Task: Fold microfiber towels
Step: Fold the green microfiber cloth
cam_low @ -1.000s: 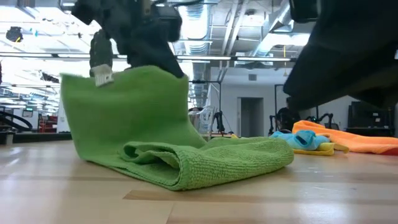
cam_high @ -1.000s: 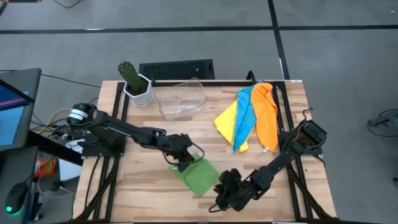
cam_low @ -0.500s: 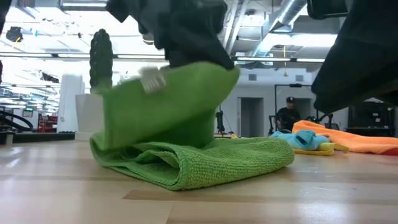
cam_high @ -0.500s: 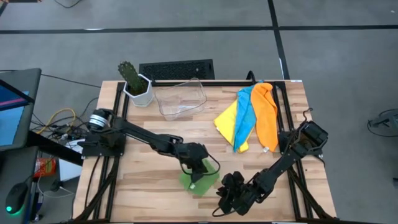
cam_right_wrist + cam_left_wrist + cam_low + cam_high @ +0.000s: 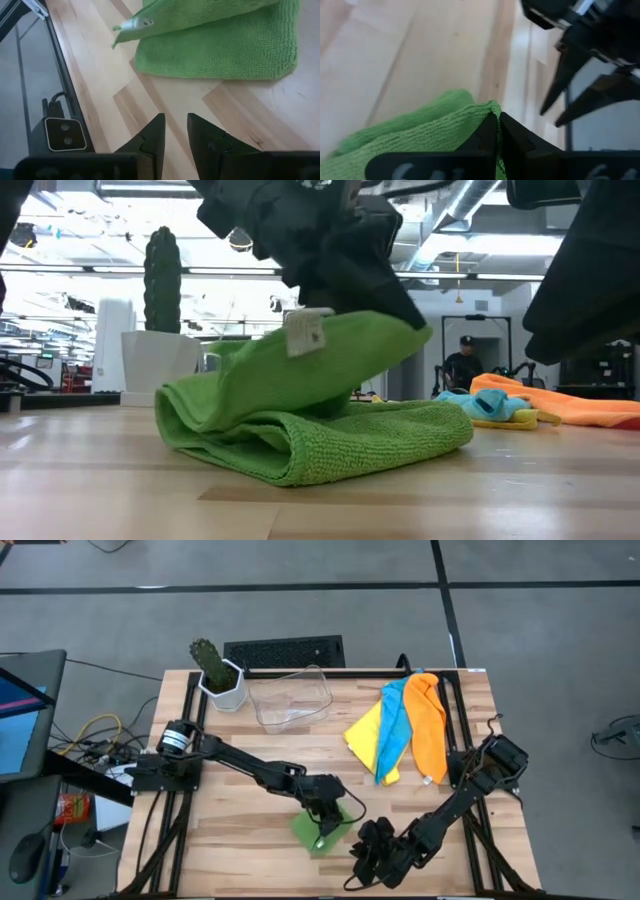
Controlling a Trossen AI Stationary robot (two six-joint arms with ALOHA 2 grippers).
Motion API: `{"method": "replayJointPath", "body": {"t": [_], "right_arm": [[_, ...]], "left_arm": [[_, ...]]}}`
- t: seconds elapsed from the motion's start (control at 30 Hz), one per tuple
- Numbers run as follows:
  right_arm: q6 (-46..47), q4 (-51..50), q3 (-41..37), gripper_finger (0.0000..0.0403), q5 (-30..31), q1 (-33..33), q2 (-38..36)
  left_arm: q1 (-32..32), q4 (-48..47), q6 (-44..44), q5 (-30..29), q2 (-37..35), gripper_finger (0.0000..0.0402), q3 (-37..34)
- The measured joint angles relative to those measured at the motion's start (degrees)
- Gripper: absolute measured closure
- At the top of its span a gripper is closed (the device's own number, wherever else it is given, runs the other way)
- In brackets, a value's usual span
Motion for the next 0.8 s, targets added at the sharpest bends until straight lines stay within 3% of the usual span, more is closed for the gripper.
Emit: {"method": "replayJointPath", "body": {"t": [0.5,0.6,0.8], "right_arm": [[0.0,0.0,0.0,0.0296,0.0,0.0,0.0],[-0.3,0.0,0.0,0.0296,0.0,0.0,0.0],[-0.4,0.0,0.0,0.0296,0.0,0.0,0.0]], "left_arm": [[-0.2,-0.6,2.5,-2.7,0.0,0.0399,0.0],[-0.7,0.3,2.9,-1.1,0.0,0.0374,0.0],[-1.4,3.5,2.0,-1.1,0.0,0.0283,-0.1]]}}
